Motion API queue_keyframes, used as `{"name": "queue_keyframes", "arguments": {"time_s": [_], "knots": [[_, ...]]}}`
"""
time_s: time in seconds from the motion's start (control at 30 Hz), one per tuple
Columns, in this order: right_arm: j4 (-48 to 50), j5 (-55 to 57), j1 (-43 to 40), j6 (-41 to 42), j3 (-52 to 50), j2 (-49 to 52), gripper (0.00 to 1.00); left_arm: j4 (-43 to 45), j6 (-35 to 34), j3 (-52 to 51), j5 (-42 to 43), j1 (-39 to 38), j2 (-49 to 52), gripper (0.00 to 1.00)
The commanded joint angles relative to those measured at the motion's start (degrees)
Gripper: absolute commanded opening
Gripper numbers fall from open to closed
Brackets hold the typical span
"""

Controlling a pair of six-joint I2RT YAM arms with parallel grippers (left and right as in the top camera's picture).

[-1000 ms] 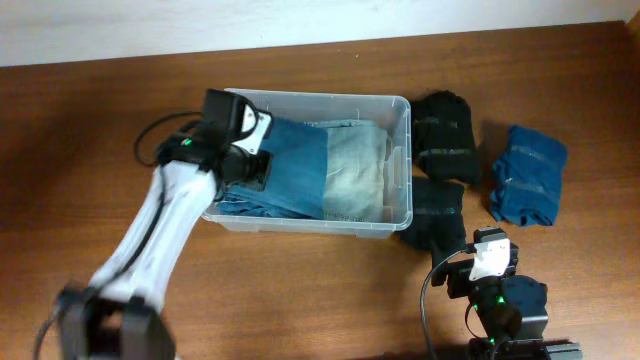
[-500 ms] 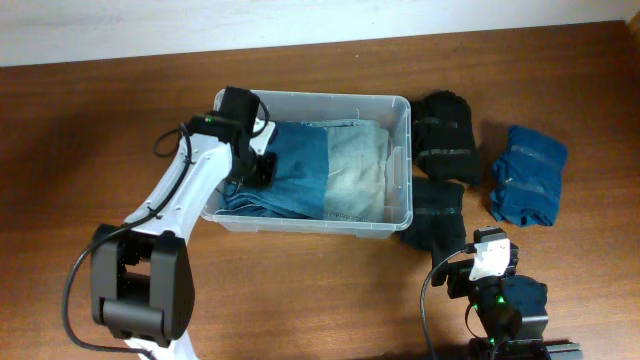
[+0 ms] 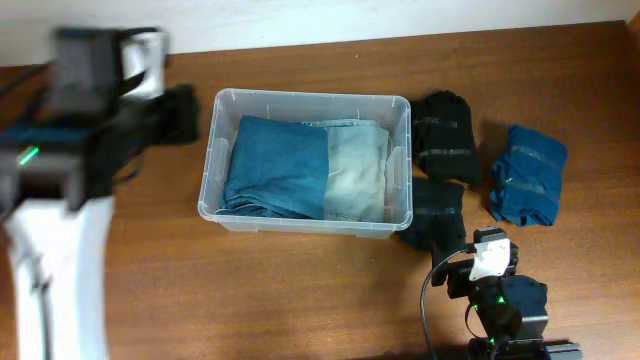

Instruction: Pack container

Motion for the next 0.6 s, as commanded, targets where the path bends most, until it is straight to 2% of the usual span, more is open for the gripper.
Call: {"name": "queue_keyframes", "arguments": {"time_s": [0.0,0.13,0.23,0.3,0.4,0.57], "knots": [[2.91,-3.74,-0.37,-0.35,-0.42,-0.44,0.98,-5.42,-0.57,-0.15,-2.78,6.43,-5.84,0.99],[3.41,-25.05,-0.37,-0.35,-0.44,-0.42,0.99,-10.25,-0.52,-0.15,-4.44,11.23,-9.79,0.99],[4.52,-31.89,-0.37,1.84,-0.42,-0.42,0.99,-11.21,-0.52,-0.15,-4.42,12.63,-11.08,0.99],[7.06,-32.22,-0.37,8.20,-0.20,-0.42,0.99,-11.30,-0.52,-0.15,-4.37,12.63,-11.39,1.00],[7.65,-29.68,-0.37,13.38,3.13,0.63,0.98,-11.30,-0.52,-0.15,-4.37,12.63,-11.39,0.99],[0.33,-17.27,-0.37,15.17,15.52,10.38,0.98,-11.30,-0.52,-0.15,-4.37,12.63,-11.39,0.99]]}}
